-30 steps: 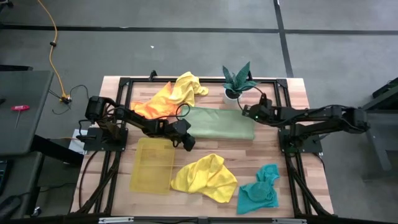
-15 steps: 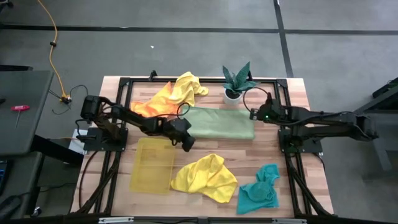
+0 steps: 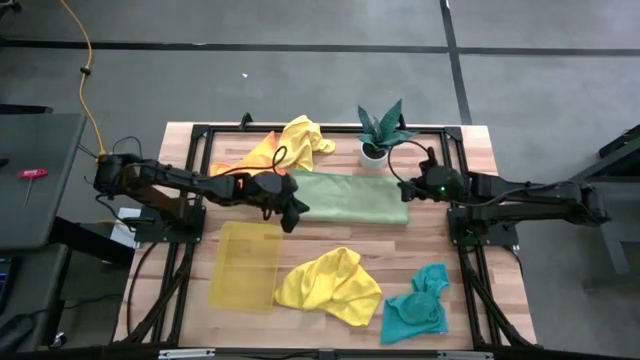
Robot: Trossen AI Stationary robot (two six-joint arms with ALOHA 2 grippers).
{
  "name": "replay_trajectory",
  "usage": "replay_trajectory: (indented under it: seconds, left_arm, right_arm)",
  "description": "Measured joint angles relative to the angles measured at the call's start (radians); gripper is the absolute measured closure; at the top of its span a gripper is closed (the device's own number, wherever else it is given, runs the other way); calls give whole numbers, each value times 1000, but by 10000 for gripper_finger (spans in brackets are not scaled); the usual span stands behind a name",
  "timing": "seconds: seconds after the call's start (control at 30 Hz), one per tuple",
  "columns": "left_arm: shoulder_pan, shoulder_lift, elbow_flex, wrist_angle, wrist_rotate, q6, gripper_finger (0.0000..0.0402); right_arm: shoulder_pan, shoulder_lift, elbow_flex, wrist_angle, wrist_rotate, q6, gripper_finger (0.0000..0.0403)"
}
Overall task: Fold microfiber towels
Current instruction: Fold the green microfiber cloth
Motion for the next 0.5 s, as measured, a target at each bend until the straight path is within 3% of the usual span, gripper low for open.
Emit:
replay_trajectory:
  seconds: [0.13,0.3,0.5]
  left_arm:
    - [0,0,0,-87,0,38,362]
    - [-3,0,0,-173,0,100,315]
    - [-12,1,0,-172,-1,92,271]
  right_arm:
    - [0,15,0,0,-149,-27,386]
    - [13,69,0,15,-333,-105,327]
    - [107,194,34,-39,-385,-167,257]
